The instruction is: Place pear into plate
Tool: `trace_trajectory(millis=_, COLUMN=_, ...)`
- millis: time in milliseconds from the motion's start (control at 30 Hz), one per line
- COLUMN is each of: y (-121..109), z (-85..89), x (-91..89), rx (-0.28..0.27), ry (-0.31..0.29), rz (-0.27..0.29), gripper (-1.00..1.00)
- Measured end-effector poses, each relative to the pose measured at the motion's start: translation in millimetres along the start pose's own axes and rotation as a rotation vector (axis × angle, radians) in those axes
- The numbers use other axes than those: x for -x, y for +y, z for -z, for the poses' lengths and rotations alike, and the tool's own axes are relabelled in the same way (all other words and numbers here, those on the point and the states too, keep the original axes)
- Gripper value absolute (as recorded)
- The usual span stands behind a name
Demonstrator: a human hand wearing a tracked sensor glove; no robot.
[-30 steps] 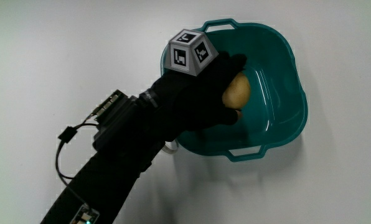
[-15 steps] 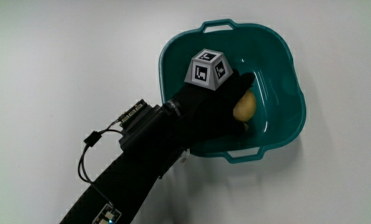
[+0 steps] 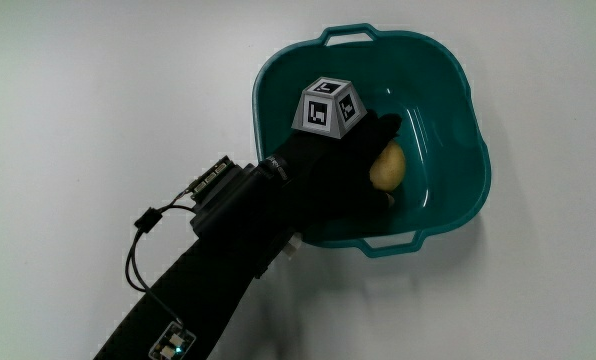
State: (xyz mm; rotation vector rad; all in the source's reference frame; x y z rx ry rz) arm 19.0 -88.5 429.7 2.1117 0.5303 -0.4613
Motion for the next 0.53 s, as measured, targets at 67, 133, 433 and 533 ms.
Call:
trace_trajectory(millis=67, y=-2, z=-0.6, x=0.1, rx=-0.002, ry=-0.002, rz=0.0, gripper=-0.35)
trace_trajectory(millis=133, y=-5, z=-2.1, x=0.2, rx=-0.001, ry=-0.002, rz=-0.004, gripper=-0.43)
trace_trajectory(millis=433, y=-31, z=-18.2, x=1.7, rx=-0.067, ry=-0.018, rz=0.049, gripper=-0.83)
trace_trajectory(millis=533, y=-53, z=-26.3, x=-1.2, rx=-0.089, ry=0.008, rz=0.056, gripper=-0.96)
